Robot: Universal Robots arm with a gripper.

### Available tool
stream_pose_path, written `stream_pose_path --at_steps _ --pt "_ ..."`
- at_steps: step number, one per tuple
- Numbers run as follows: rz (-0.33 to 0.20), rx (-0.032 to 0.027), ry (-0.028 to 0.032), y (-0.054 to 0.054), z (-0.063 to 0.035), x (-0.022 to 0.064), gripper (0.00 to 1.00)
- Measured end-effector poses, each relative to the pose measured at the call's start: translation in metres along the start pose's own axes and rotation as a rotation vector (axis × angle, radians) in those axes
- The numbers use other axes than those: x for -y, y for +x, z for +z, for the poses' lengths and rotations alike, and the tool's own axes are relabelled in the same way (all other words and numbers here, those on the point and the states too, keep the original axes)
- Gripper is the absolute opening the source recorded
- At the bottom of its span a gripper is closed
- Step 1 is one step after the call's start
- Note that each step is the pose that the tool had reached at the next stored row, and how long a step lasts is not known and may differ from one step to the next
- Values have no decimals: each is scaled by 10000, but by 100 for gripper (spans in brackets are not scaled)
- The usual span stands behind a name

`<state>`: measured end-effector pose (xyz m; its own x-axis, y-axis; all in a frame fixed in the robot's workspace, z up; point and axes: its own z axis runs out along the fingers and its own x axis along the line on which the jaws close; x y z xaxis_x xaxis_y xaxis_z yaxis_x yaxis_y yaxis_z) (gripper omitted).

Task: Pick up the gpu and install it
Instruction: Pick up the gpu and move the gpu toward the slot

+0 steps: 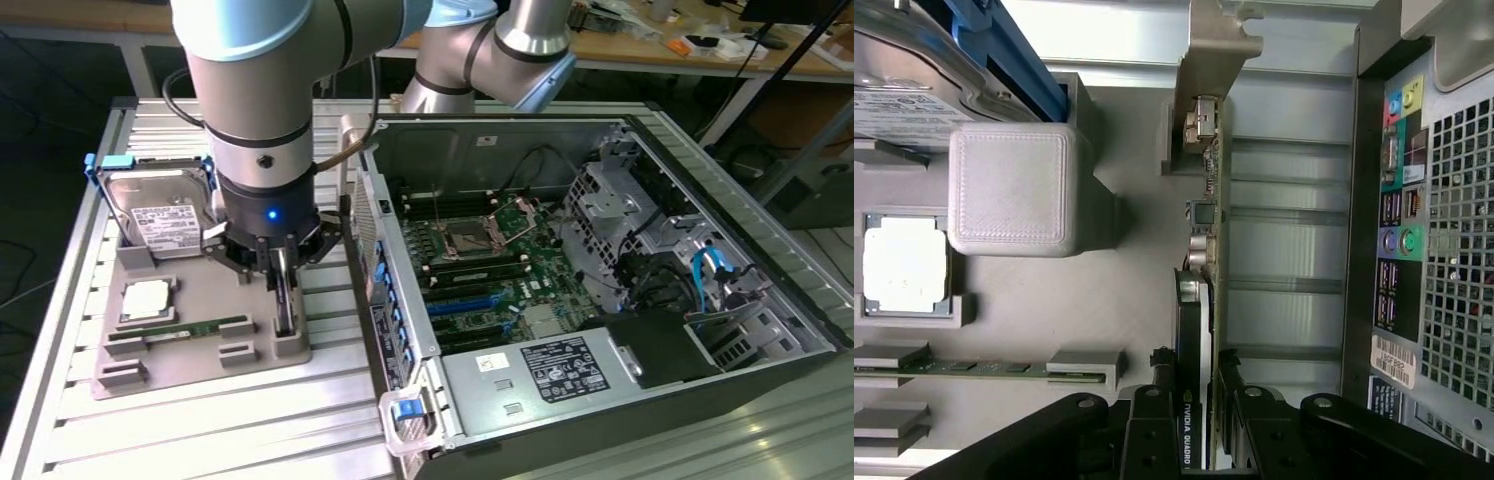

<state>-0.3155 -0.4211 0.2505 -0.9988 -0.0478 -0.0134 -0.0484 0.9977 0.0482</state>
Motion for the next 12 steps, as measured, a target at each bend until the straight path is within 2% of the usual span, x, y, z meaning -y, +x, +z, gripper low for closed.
stream_pose_path --at_steps 12 --pt "0 0 9 -2 -164 -10 27"
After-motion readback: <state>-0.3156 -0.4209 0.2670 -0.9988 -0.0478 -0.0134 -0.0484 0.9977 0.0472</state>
